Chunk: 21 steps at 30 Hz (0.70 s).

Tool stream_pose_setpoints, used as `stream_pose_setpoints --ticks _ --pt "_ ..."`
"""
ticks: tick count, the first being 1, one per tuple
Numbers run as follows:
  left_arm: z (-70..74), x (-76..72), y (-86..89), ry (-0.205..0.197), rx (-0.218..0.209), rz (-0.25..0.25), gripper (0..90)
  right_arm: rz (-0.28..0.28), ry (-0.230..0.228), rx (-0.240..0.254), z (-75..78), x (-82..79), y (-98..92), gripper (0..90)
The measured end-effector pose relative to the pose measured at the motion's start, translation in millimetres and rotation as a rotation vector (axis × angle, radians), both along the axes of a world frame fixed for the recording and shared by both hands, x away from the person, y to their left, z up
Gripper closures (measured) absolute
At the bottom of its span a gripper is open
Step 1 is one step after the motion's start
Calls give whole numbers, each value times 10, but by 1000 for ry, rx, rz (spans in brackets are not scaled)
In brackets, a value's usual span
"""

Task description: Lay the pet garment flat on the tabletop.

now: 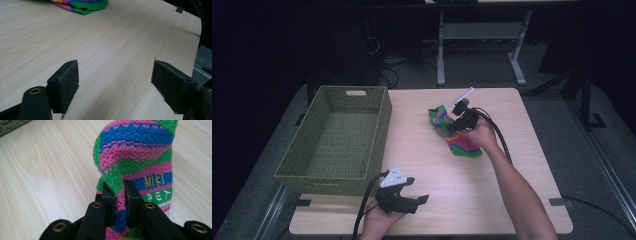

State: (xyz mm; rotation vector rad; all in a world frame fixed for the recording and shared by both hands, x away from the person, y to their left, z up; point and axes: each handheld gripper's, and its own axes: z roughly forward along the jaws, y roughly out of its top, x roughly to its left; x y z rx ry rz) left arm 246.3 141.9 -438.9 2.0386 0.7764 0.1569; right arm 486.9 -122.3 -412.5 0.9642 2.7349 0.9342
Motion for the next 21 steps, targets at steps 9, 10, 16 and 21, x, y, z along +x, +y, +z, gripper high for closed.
stream_pose_setpoints --ticks 9,10,16,21 --pt "-2 0 -3 0 0 -1 216 -11 -3 20 83 -14 -87 809" --pt "-2 1 -3 0 0 -1 216 -11 -3 20 83 -14 -87 809" --pt "-6 5 -7 -1 3 -1 217 -10 -12 42 184 -45 -176 810" --pt "-6 4 -8 1 -1 5 218 -13 -12 66 277 -90 -260 813"
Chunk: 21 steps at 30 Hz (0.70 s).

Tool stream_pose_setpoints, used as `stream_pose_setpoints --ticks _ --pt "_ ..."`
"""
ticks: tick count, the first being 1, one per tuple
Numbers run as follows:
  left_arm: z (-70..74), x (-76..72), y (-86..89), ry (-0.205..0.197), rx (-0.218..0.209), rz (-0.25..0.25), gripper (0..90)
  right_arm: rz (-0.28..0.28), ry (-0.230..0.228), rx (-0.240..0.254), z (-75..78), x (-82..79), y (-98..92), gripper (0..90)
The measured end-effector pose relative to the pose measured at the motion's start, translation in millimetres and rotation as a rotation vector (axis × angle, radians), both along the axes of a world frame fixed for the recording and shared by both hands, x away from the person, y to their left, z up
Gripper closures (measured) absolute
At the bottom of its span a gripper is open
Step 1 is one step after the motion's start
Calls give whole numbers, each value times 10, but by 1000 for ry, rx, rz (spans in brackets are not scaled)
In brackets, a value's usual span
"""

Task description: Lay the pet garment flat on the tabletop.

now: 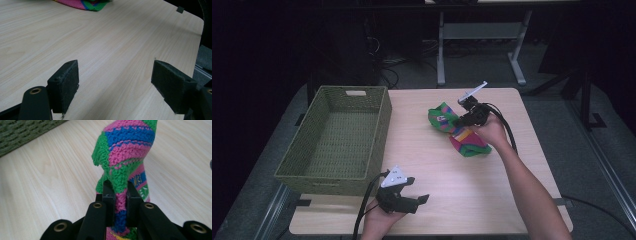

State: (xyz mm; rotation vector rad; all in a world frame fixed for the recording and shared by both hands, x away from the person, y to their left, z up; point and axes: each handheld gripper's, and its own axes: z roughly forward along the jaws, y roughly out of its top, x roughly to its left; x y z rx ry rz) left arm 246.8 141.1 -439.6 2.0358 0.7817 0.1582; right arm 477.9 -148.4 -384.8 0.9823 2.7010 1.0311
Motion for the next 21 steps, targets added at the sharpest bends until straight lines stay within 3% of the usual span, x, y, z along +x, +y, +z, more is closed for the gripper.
stream_pose_setpoints --ticks 15,21 --pt "22 -6 -29 -28 4 8 221 9 -20 68 303 -275 -342 815" --pt "38 -9 -69 -29 -16 13 222 24 -59 90 480 -437 -468 818"
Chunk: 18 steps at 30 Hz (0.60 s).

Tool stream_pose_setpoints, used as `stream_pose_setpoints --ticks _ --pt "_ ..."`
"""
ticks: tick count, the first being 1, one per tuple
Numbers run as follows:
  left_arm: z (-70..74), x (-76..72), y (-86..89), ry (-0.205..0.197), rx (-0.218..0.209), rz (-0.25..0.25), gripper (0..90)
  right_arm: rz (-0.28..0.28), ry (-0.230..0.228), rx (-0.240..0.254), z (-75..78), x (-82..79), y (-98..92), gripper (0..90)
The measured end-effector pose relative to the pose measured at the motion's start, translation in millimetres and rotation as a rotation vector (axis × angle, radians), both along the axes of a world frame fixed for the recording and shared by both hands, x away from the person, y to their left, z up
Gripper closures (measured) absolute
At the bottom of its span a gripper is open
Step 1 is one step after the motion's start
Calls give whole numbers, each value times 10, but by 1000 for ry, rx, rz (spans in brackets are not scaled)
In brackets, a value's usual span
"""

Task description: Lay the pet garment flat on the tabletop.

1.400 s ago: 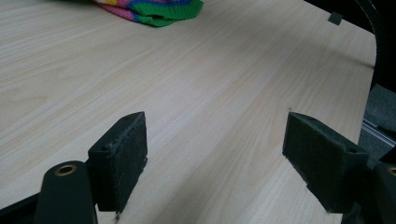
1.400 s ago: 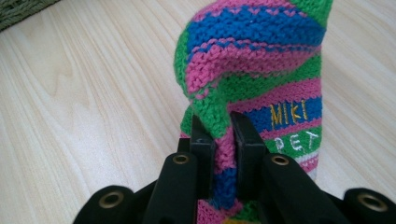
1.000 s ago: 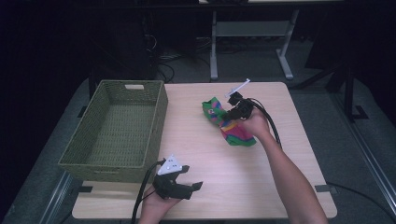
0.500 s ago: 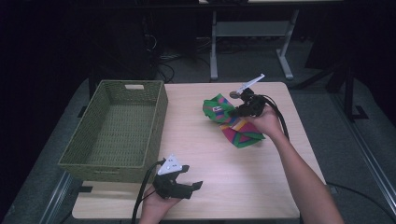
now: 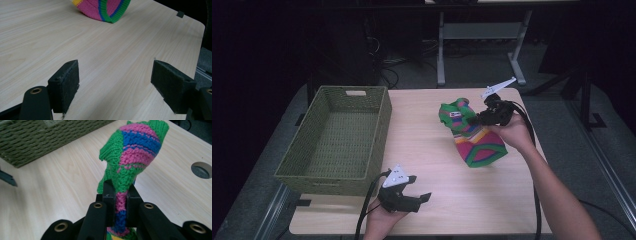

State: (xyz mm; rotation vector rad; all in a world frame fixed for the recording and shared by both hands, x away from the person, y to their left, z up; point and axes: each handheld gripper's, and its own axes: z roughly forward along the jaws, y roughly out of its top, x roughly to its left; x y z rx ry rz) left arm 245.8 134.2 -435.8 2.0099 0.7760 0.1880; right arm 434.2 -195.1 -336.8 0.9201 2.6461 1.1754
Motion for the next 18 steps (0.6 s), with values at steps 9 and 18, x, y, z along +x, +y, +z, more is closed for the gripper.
stream_pose_setpoints --ticks 9,18 --pt "71 14 -88 -5 -15 -11 222 36 -47 28 204 -331 -138 818" --pt "204 137 -186 -36 -33 -14 226 75 -87 52 358 -680 -247 819"
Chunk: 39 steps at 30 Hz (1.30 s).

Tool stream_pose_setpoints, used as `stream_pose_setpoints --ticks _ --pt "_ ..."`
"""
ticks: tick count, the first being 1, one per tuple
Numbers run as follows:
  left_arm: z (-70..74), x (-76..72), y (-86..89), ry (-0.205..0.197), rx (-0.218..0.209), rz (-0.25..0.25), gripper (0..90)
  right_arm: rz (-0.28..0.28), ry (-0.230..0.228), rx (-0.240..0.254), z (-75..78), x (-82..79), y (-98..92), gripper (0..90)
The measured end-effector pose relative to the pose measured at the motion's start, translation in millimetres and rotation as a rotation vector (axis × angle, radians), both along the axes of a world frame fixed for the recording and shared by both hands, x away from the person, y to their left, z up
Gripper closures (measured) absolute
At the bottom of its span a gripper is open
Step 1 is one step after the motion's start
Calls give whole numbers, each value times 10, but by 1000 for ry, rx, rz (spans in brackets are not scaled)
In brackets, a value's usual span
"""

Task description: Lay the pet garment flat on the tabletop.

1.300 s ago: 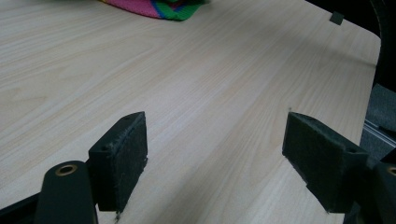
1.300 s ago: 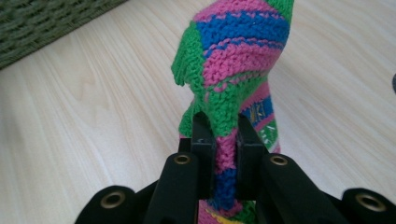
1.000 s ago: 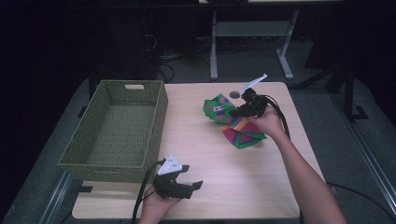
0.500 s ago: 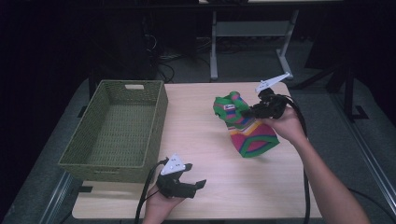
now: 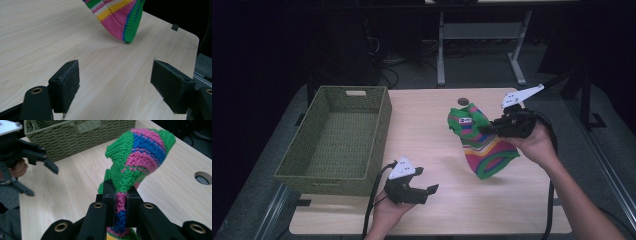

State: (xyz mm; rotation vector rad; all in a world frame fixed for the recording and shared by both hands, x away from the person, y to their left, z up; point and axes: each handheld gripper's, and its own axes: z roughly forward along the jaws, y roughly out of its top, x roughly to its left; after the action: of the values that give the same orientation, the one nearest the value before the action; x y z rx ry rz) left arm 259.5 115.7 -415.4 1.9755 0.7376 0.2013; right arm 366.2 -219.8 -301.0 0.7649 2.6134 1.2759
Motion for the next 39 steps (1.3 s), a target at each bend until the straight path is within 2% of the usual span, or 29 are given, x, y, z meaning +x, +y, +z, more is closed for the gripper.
stream_pose_setpoints --ticks 9,12,18,25,31,39 --pt "39 52 -126 -3 7 -23 226 35 -28 -3 92 -301 -45 819" --pt "70 79 -185 -2 -7 -35 227 44 -35 -4 117 -369 -61 819" --pt "130 122 -256 -10 -16 -52 227 71 -57 22 179 -516 -88 819" --pt "210 210 -307 -24 -35 -65 228 105 -76 34 213 -623 -55 819" --pt "226 294 -312 -20 -57 -72 229 129 -82 36 226 -668 -1 819" --pt "235 369 -360 -22 -54 -85 229 143 -87 51 243 -692 13 819"
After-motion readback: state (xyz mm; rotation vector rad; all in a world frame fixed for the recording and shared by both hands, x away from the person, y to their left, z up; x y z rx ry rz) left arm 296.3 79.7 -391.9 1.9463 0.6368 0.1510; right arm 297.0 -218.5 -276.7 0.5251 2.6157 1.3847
